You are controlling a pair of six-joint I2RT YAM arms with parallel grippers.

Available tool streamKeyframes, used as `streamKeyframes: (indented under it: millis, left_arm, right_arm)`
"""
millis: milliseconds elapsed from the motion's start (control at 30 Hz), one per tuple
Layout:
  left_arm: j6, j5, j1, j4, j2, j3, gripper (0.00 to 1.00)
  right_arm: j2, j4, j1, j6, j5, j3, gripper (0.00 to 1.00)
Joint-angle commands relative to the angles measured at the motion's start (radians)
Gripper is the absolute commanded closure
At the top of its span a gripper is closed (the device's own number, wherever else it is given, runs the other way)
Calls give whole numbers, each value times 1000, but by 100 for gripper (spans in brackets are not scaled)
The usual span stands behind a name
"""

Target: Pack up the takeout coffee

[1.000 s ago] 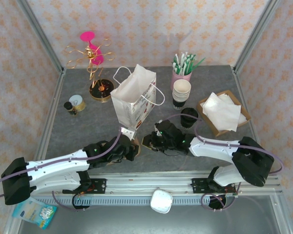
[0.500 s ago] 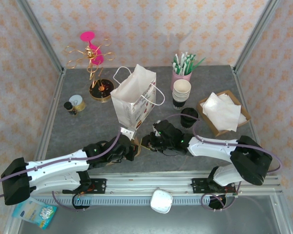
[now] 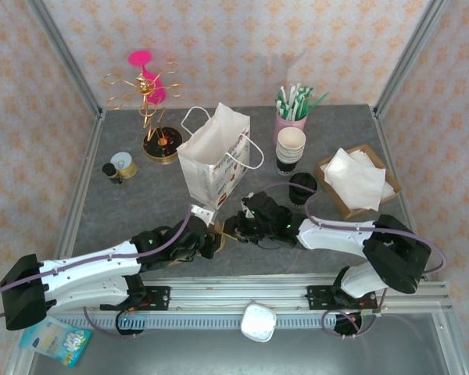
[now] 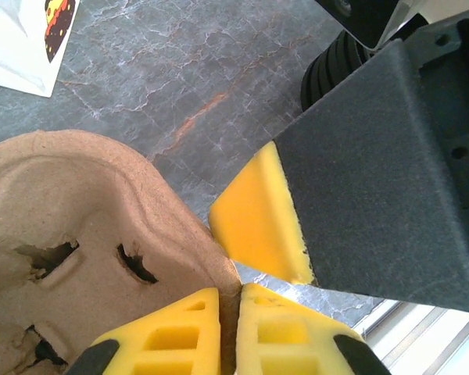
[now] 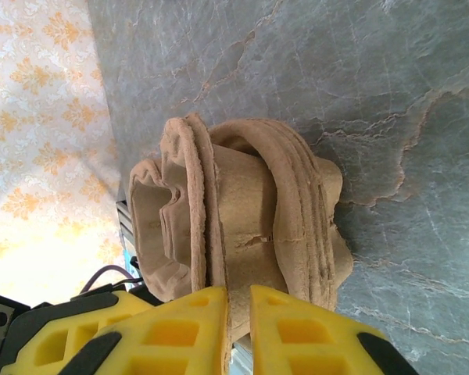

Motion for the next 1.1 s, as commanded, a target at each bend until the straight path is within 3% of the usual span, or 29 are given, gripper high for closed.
streamKeyframes:
  millis: [0,433,633,800,1067]
  left_arm:
    - [-7,10,12,22,-8,-1,95]
    - [-24,-33,24,-2,-40,6,100]
    - [-29,-28,43,3,-53,-4,100]
    - [-28,-28,46,-8,-62,-7,100]
    - [-14,-4,47,0,-41,-17,100]
  right_arm:
    - [17,32,17,6,-9,20,85]
    - [54,-7,18,-18,4,-4,89]
    - [61,-13,19,-28,0,5,97]
    - [28,-69,16,-43,37,19,100]
    - [-78,-56,8,-38,71,47,97]
